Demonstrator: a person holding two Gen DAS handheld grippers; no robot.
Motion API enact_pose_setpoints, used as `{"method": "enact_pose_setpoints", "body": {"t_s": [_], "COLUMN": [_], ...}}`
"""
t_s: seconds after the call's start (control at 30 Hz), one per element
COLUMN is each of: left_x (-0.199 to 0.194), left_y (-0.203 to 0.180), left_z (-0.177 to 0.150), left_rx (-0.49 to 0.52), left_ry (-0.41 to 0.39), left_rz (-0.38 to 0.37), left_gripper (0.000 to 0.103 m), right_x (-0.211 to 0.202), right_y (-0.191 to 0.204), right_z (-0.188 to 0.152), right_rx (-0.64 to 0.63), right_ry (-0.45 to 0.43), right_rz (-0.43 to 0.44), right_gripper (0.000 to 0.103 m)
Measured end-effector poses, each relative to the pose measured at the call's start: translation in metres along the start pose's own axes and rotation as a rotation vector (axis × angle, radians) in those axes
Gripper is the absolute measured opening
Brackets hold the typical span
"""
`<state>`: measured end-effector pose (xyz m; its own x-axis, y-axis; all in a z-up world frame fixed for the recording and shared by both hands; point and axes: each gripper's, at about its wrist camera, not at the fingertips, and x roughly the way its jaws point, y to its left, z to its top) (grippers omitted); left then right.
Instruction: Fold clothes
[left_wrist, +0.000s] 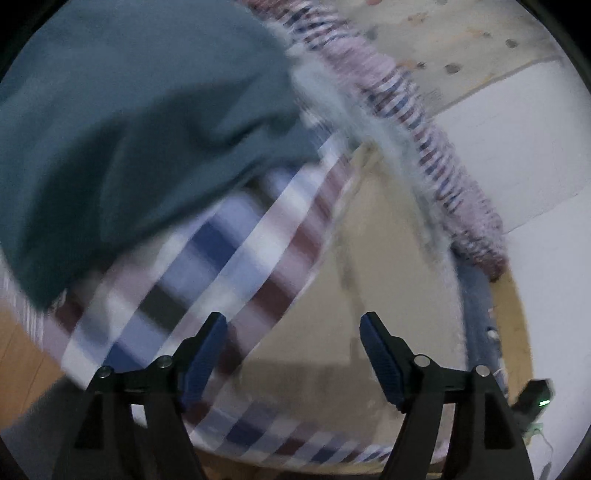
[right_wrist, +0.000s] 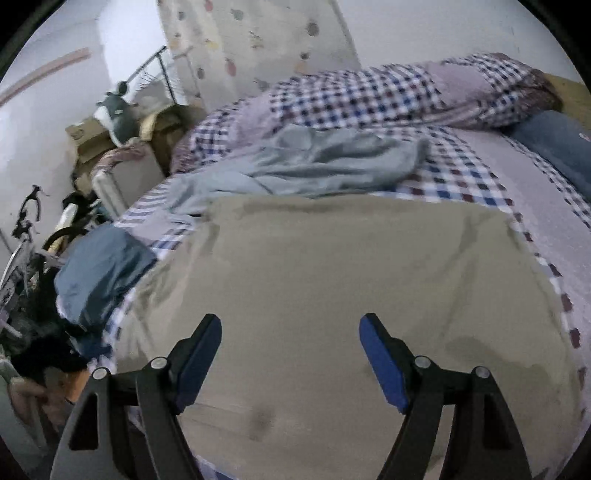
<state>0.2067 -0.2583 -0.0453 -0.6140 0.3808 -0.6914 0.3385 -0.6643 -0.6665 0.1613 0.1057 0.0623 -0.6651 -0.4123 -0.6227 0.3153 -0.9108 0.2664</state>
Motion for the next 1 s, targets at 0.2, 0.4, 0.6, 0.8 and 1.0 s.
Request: {"method": "enact_pose_setpoints", "body": {"t_s": [0.2,0.4,0.6,0.8,1.0], "left_x": [0.010,0.021,0.011,0.005,0.007], "left_y": [0.011,0.000,-0.002,0.001,0.002], "left_z": [-0.025,-0.028,-0.022,-0.015,-0.014], "left_rx": [-0.091,-0.106,-0.108,-0.124,-0.129], "left_ry": [0.034,0.054,0.003,-0.021,0.018], "left_rz": [-0.095,-0.249,-0.345,-0.404,-0.480], "left_gripper": [0.079,0.079,0.064,0.060,0.060], "right_x": [0.012,0.018,0.026,0.036,0.049], "right_y": [0.015,0.033,0.071,0.112,0.152], "right_z": [-0.006,-0.009,-0.023,-0.041,-0.066], "right_rx": [-0.030,-0.081,-0.213,-0.358,-0.495], "right_ry": [0.015,0.011,0.023,0.032,0.064], "right_rz": [0.054,0.095,0.106,0.129,0.202], "right_gripper": [0.081,0.081,0.081,0.081,0.081]}}
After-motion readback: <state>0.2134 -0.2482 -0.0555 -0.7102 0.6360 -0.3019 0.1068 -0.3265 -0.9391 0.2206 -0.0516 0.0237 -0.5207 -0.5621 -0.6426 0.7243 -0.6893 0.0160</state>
